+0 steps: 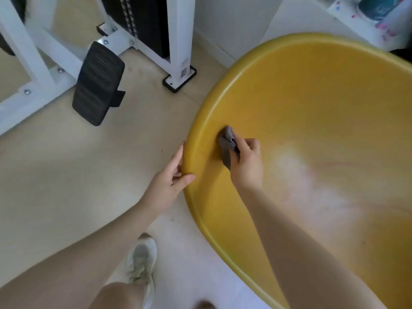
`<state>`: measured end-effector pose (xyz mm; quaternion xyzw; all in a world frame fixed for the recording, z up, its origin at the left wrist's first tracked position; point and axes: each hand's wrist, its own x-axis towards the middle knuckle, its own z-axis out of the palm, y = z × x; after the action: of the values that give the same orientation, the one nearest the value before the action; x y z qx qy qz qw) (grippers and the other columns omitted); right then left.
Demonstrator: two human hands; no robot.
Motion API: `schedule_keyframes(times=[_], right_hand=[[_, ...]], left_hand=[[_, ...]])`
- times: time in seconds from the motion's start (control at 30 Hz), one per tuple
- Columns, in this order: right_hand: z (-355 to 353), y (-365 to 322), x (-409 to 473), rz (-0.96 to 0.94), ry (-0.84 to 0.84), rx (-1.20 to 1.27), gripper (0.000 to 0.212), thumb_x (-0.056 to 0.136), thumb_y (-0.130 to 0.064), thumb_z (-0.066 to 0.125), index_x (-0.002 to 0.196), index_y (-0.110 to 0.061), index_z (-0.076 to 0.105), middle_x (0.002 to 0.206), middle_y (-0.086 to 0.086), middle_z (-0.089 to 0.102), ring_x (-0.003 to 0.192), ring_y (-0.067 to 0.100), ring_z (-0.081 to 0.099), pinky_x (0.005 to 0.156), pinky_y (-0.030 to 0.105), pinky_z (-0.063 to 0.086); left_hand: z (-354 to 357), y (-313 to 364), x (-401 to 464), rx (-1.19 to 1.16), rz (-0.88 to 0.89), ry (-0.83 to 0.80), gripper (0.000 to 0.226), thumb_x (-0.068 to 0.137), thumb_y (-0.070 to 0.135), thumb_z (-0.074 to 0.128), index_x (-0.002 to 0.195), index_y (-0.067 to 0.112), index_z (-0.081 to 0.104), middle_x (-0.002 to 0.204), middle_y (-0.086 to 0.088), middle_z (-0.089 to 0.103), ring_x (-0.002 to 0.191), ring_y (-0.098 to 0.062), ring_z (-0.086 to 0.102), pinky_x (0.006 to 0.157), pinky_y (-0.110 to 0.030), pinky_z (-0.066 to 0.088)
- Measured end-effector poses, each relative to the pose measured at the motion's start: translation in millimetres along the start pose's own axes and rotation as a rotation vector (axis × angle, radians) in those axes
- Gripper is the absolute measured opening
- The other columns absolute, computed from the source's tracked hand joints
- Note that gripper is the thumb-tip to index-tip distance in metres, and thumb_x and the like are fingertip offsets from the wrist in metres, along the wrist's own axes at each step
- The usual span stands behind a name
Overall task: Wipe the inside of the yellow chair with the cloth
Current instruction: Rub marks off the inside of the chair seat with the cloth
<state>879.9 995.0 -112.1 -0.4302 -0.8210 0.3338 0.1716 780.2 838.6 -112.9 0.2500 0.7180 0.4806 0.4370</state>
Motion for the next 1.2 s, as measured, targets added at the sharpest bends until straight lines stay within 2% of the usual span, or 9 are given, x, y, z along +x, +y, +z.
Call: schedule_keyframes(times=[0.13,0.23,0.43,0.6,0.7,0.83,0.93,1.03,1.2], right_hand=[[42,26,4,-0.22,0.174,0.064,0.039,0.091,-0.002,0.049,0.129,-0.012,0.055,0.11,0.015,0.046,0.079,0.015,0.046,0.068,0.012,0.033],[60,41,0,-0.324,0.264,0.144,0.039,0.089,-0.009,0.048,0.127,-0.013,0.056,0.107,0.006,0.044,0.08,0.02,0.053,0.073,0.016,0.038],[66,66,-64,-0.635,0.084,0.193,0.042,0.085,-0.017,0.044,0.125,-0.02,0.056,0.107,0.01,0.051,0.085,0.019,0.055,0.074,0.028,0.047],[60,71,-99,-0.671,-0.001,0.172,0.046,0.082,-0.012,0.043,0.125,-0.024,0.049,0.106,0.013,0.053,0.092,0.029,0.056,0.081,0.037,0.047],[61,57,-71,-0.684,0.106,0.103,0.046,0.079,-0.01,0.043,0.122,-0.019,0.057,0.101,0.018,0.058,0.086,0.035,0.056,0.082,0.029,0.04],[65,32,-5,-0.481,0.308,0.184,0.042,0.08,-0.001,0.047,0.115,-0.012,0.066,0.101,0.017,0.06,0.08,0.039,0.056,0.073,0.039,0.048],[64,26,-2,-0.412,0.297,0.219,0.042,0.082,-0.004,0.046,0.118,-0.014,0.064,0.104,0.014,0.057,0.083,0.034,0.056,0.076,0.037,0.048],[61,39,-48,-0.545,0.153,0.174,0.041,0.081,-0.005,0.048,0.12,-0.011,0.063,0.103,0.013,0.056,0.089,0.028,0.056,0.077,0.027,0.043],[53,83,-127,-0.709,-0.055,0.1,0.046,0.077,-0.008,0.045,0.119,-0.023,0.057,0.112,0.001,0.045,0.098,0.019,0.046,0.092,0.019,0.033]], left_hand=[[8,-22,5,-0.075,0.135,0.045,0.061,0.091,0.027,0.053,0.129,0.058,0.017,0.128,0.023,0.048,0.113,0.007,0.052,0.091,-0.013,0.046],[18,-36,9,-0.121,0.245,0.104,0.055,0.086,0.037,0.048,0.129,0.056,0.019,0.13,0.023,0.046,0.114,0.008,0.051,0.092,-0.014,0.047],[25,-49,15,-0.148,0.383,0.143,0.051,0.094,0.021,0.042,0.135,0.043,0.021,0.121,0.017,0.056,0.101,0.003,0.061,0.081,-0.015,0.05],[26,-45,10,-0.102,0.363,0.133,0.054,0.098,0.019,0.04,0.145,0.036,0.018,0.136,0.005,0.05,0.111,-0.007,0.058,0.087,-0.023,0.052],[26,-45,11,-0.095,0.354,0.127,0.054,0.098,0.018,0.04,0.145,0.036,0.019,0.133,0.002,0.053,0.105,-0.006,0.061,0.08,-0.021,0.053],[27,-46,11,-0.084,0.357,0.151,0.053,0.099,0.021,0.04,0.141,0.042,0.018,0.117,0.016,0.057,0.089,0.005,0.064,0.069,-0.017,0.053],[27,-45,10,-0.074,0.349,0.159,0.051,0.099,0.022,0.04,0.138,0.045,0.018,0.116,0.017,0.056,0.09,0.006,0.063,0.069,-0.015,0.053],[27,-42,8,-0.088,0.346,0.124,0.051,0.099,0.019,0.039,0.142,0.04,0.018,0.12,0.011,0.057,0.094,0.003,0.063,0.073,-0.019,0.054],[35,-43,1,-0.053,0.375,0.139,0.059,0.096,0.036,0.041,0.148,0.032,0.015,0.145,0.003,0.04,0.128,-0.015,0.045,0.105,-0.047,0.04]])
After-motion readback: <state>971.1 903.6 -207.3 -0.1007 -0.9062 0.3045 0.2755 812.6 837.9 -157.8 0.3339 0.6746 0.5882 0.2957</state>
